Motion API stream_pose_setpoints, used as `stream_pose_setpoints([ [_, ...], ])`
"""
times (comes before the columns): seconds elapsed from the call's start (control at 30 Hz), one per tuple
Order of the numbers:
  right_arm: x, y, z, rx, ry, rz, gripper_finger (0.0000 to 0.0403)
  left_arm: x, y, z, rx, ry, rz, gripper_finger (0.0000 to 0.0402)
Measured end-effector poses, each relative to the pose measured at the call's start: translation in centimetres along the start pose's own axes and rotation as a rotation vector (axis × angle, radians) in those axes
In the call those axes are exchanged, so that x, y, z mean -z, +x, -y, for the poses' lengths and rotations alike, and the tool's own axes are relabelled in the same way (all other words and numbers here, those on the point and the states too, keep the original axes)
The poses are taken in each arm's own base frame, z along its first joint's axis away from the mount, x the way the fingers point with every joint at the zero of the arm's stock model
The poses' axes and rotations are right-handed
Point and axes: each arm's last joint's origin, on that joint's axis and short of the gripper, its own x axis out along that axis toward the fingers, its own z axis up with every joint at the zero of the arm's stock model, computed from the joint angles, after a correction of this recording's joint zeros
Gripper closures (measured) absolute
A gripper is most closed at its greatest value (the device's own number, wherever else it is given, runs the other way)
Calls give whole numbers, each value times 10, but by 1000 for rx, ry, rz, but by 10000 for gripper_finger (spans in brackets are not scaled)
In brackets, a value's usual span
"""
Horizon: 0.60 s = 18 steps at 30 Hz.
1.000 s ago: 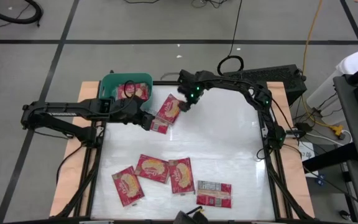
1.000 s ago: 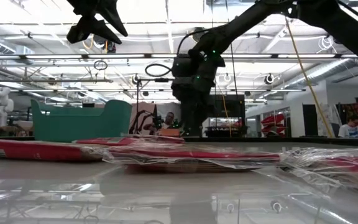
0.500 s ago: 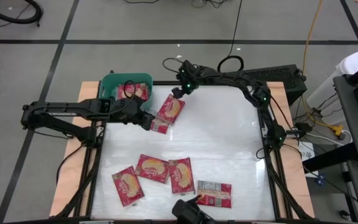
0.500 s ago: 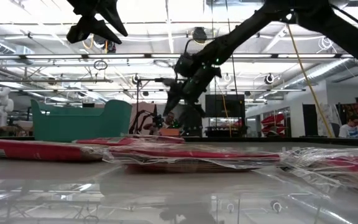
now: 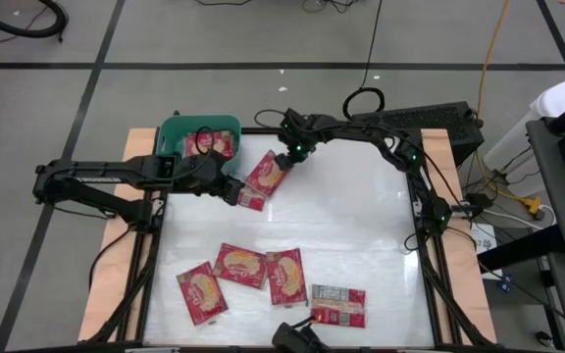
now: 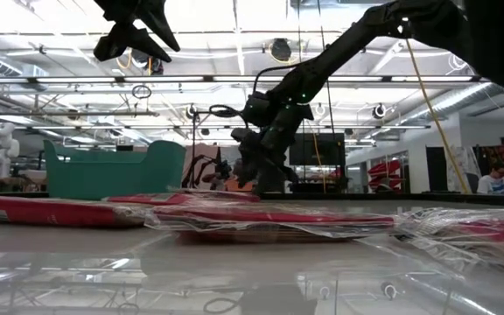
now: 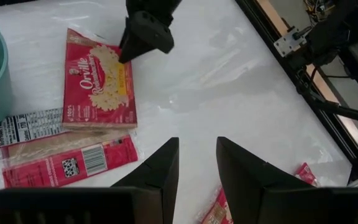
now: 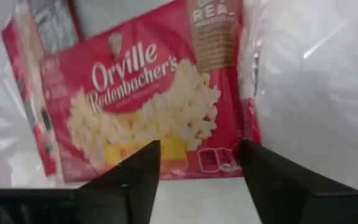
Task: Sort popcorn bags into baskets
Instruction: Put the red popcorn bag into the green bin
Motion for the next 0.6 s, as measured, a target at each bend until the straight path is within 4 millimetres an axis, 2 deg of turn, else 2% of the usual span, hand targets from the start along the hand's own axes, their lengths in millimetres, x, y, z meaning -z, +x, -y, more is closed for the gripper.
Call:
stream_pose_setpoints([
  [0.2, 7, 0, 1, 9, -15, -70, 285, 0, 0, 0, 0, 3, 0, 291],
  [0.4, 24, 2, -6, -57, -44, -229, 382, 0, 0, 0, -6, 28, 6, 291],
  [0.47, 31, 3, -10, -74, -55, -292, 397, 0, 0, 0, -6, 37, 7, 291],
  [0.6, 45, 0, -18, -53, -56, -401, 383, -1, 0, -1, -17, 44, 20, 291],
])
